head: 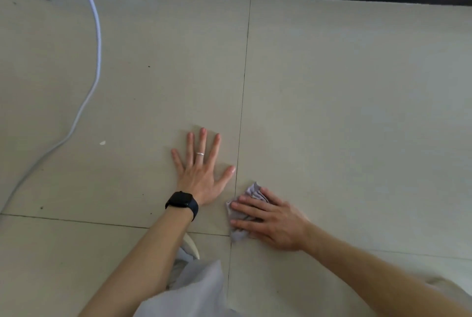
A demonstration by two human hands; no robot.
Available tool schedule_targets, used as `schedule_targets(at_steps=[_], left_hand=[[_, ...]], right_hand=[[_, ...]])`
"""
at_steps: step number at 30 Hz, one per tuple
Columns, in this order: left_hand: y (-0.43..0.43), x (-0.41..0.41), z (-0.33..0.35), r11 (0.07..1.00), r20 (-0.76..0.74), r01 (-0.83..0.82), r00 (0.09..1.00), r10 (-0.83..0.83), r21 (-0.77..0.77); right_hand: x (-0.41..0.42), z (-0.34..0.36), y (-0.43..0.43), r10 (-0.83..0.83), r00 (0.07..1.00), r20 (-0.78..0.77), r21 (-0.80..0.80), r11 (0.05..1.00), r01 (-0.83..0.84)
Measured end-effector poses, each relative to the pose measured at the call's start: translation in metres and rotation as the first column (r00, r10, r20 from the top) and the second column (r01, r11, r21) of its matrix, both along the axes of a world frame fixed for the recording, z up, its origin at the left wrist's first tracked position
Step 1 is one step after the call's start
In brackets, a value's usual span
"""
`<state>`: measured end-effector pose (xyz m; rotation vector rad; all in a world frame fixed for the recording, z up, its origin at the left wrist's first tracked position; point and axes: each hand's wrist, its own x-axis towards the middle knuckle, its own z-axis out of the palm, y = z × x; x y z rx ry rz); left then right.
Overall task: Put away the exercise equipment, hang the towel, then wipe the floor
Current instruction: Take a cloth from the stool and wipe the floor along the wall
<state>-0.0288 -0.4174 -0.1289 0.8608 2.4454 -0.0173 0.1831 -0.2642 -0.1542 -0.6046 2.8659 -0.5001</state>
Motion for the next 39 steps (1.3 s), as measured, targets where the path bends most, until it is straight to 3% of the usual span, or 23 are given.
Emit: schedule_targets(at_steps=[1,3,5,6,11,14,16,18,20,22,24,28,32,39], left_hand=[[0.001,0.001,0.0,1.0,-0.002,-0.003,1.0,0.003,-0.004],[0.003,0.002,0.002,0.999,0.016,-0.022,1.0,0.023,-0.036],[0.006,0.001,0.005,0.995,0.046,-0.039,0.998,0.044,-0.094],[0.009,-0.001,0.006,0.992,0.061,-0.039,0.997,0.046,-0.12],[0.016,-0.005,0.017,0.96,0.1,0.014,0.995,0.014,-0.28],[0.034,-0.003,0.035,0.91,0.125,0.002,0.991,0.055,-0.414],[0.056,0.003,0.055,0.865,0.13,-0.017,0.987,0.095,-0.502],[0.083,0.013,0.085,0.834,0.161,0.056,0.986,0.039,-0.549],[0.108,0.031,0.121,0.841,0.235,0.129,0.972,-0.003,-0.525],[0.13,0.057,0.164,0.872,0.285,0.153,0.958,-0.016,-0.465],[0.148,0.083,0.212,0.904,0.298,0.148,0.954,-0.024,-0.402],[0.178,0.116,0.31,0.913,0.302,0.179,0.951,-0.066,-0.365],[0.211,0.124,0.43,0.926,0.273,0.196,0.956,-0.107,-0.322],[0.293,0.122,0.686,0.972,0.102,0.218,0.973,-0.209,-0.088]], right_hand=[[-0.007,-0.001,0.014,-0.031,0.999,-0.016,0.008,0.999,0.031],[-0.021,-0.001,0.045,-0.282,0.959,-0.039,0.041,0.958,0.283],[-0.031,0.004,0.075,-0.576,0.815,-0.056,0.066,0.813,0.579],[-0.034,0.005,0.085,-0.633,0.771,-0.066,0.088,0.766,0.636],[-0.035,0.006,0.091,-0.641,0.768,-0.012,0.113,0.762,0.638],[-0.046,0.02,0.106,-0.575,0.818,0.02,0.135,0.812,0.568],[-0.057,0.046,0.119,-0.555,0.815,0.167,0.191,0.829,0.526],[-0.062,0.082,0.129,-0.616,0.663,0.426,0.26,0.785,0.562],[-0.056,0.115,0.14,-0.576,0.477,0.664,0.315,0.794,0.52],[-0.034,0.158,0.153,-0.521,0.321,0.79,0.306,0.791,0.53],[-0.006,0.209,0.167,-0.538,0.244,0.807,0.304,0.732,0.609],[0.042,0.326,0.202,-0.612,0.196,0.766,0.266,0.58,0.77],[0.078,0.456,0.237,-0.674,0.159,0.721,0.138,0.365,0.921],[0.111,0.711,0.299,-0.838,0.21,0.503,-0.104,0.183,0.978]])
